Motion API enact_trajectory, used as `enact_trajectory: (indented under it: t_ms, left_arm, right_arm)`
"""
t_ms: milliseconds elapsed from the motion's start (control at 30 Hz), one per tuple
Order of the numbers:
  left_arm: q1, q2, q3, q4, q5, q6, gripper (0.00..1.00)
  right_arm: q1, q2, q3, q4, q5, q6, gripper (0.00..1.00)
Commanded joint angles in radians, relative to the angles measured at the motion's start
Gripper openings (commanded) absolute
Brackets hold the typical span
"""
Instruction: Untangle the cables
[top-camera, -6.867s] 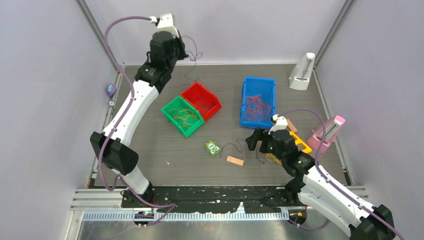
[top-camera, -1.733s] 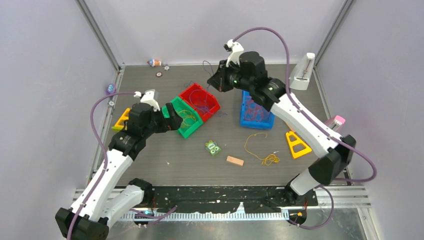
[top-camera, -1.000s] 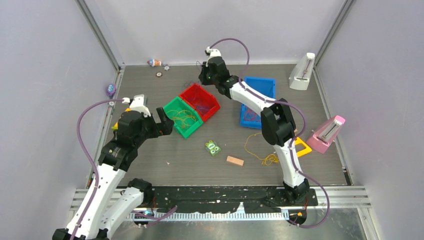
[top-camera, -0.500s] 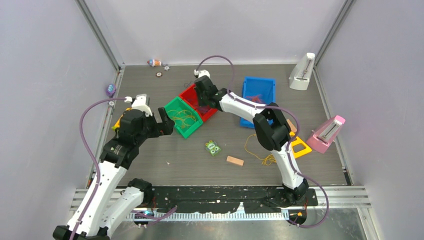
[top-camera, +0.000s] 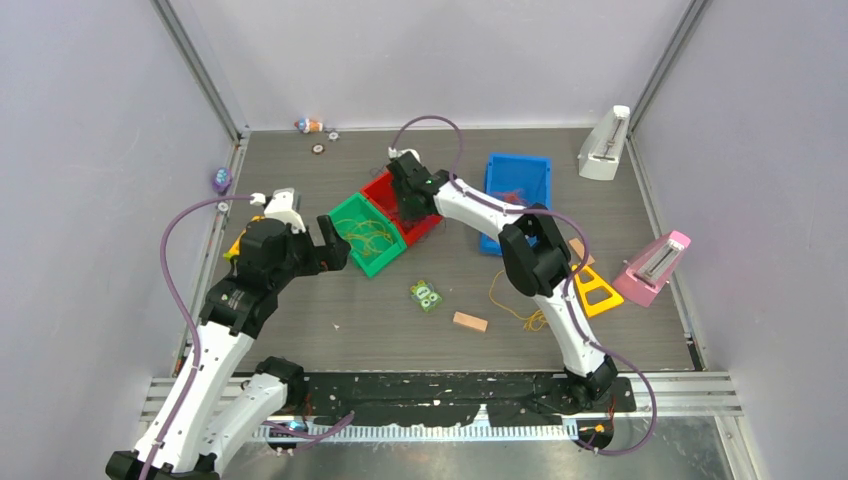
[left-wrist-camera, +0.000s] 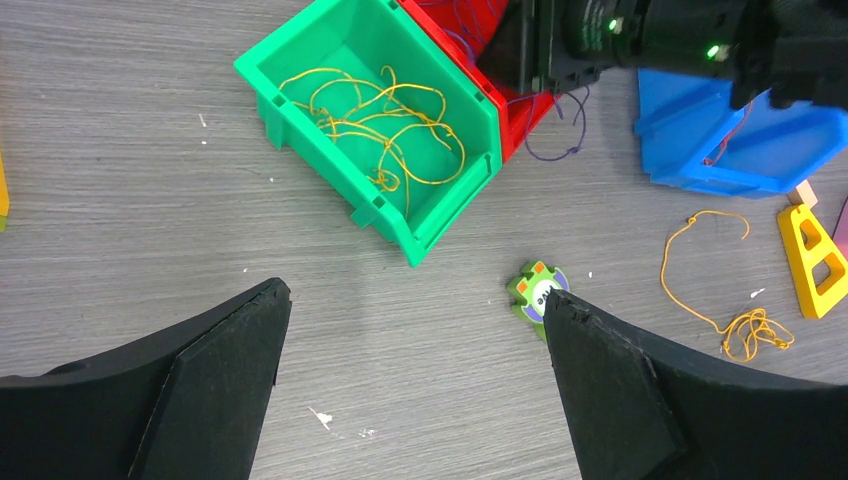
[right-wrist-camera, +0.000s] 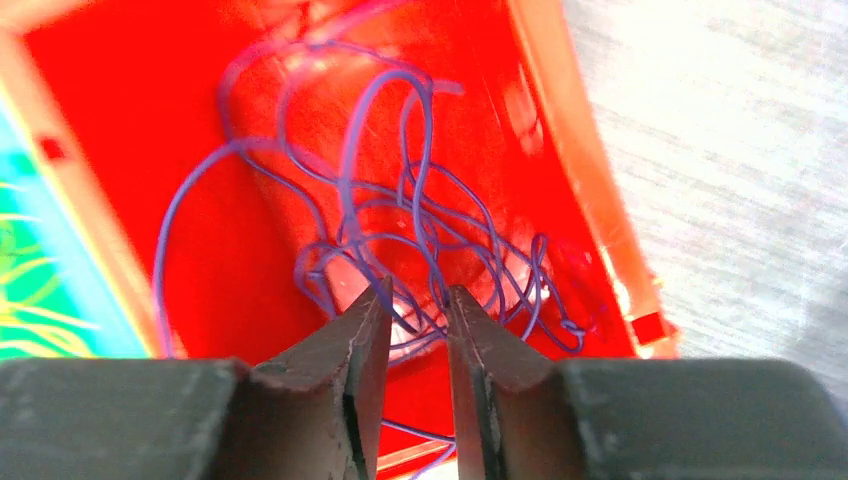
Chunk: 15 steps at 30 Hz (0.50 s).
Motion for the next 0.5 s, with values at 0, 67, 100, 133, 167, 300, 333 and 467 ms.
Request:
enact_trajectory:
  t_ms: [0,67,100,133,167,300,333,467]
  left_arm:
    - [0.007,-0.008,0.024,0.004,0.018,0.018,1.00]
    - [0.006,-0.016,0.017,0.005,0.017,0.020,1.00]
    - [0.006,-0.018,0.016,0.005,0.016,0.022,1.00]
    - [0.006,-0.021,0.014,0.005,0.017,0.023,1.00]
    - [0.007,-0.021,0.015,0.003,0.017,0.026,1.00]
    - [0.007,-0.022,0.015,-0.004,0.041,0.035,1.00]
    - [0.006,-0.022,0.012,-0.004,0.058,0.042,1.00]
    - [0.006,-0.021,-0.015,0.019,0.118,0.048,0.99]
  right_arm:
    - [0.001,-0.083,0.148,-0.073,-0.012,-0.030,0.38]
    - [-0.002,-0.118,0.154,-0.078,-0.017,-0.032,0.47]
    - [-0.003,-0.129,0.149,-0.080,-0.019,-0.033,0.51]
    - [-0.003,-0.151,0.147,-0.082,-0.023,-0.034,0.55]
    - [-0.003,-0.162,0.142,-0.085,-0.025,-0.033,0.57]
    - [-0.003,-0.244,0.076,-0.090,-0.030,-0.031,0.80]
    - [-0.003,-0.287,0.024,-0.078,-0.028,-0.029,0.89]
    - [-0.003,-0.453,-0.194,0.000,-0.008,-0.009,0.98]
